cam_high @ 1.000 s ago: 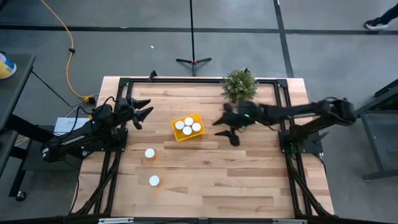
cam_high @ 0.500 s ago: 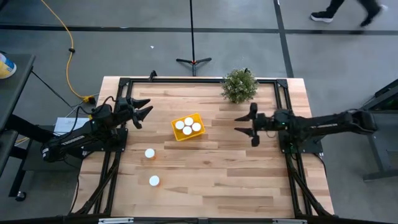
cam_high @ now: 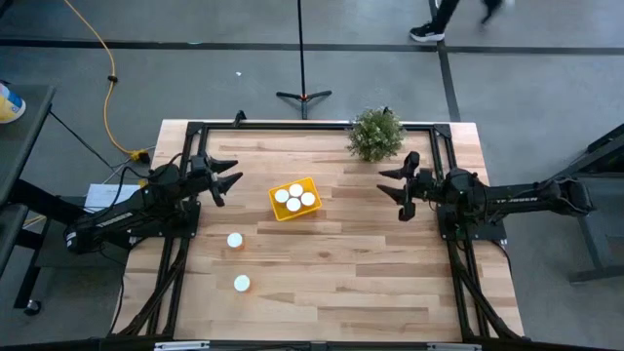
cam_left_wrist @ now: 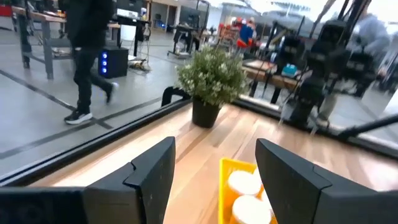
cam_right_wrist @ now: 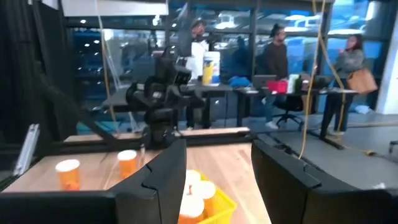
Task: Pick and place pill bottles into a basket
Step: Put the orange pill bottle into the yellow bin
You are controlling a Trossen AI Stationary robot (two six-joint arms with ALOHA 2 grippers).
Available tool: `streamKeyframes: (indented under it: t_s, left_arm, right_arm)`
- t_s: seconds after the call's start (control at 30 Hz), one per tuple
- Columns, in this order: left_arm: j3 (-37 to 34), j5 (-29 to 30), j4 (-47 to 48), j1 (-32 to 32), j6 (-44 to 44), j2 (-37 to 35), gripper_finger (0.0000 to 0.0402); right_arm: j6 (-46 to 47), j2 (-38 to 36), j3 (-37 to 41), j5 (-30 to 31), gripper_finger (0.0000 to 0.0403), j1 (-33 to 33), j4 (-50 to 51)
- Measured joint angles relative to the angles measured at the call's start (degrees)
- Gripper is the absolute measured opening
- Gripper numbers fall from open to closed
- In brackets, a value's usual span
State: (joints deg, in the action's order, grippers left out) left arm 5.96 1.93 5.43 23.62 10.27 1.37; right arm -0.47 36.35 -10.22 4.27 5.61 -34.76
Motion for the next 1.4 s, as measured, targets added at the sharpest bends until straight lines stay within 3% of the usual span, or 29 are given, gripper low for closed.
streamKeyframes:
  t_s: [0.43, 0.67, 0.83, 1.07, 1.2, 1.4]
  left_arm:
    - [0.0, -3.4, -0.1, 0.0, 2.0, 0.0, 0.0253]
    - [0.0, -10.2, -0.4, 0.0, 1.9, 0.0, 0.0248]
    - [0.0, -13.5, -0.7, 0.0, 2.0, 0.0, 0.0248]
    - [0.0, -16.8, 2.2, 0.0, 1.7, 0.0, 0.0248]
    - [0.0, -18.7, 3.4, 0.0, -1.4, 2.5, 0.0248]
    - [-0.1, -19.4, -6.5, 0.0, -0.3, 5.9, 0.0248]
  right_arm:
    - [-1.9, 11.0, 0.0, 3.9, 0.0172, 0.0, -9.3]
    - [-5.0, 13.5, 0.0, 7.9, 0.0172, 0.0, -14.3]
    - [-8.4, 8.3, 0.0, 8.1, 0.0172, 0.0, -12.3]
    - [-6.6, -3.6, 0.0, -3.0, 0.0172, 0.0, -0.5]
    - [-10.6, -6.1, 0.0, -2.1, 0.0172, 0.0, 0.9]
    - [-11.1, -5.9, 0.0, 0.9, 0.0172, 0.0, 0.3]
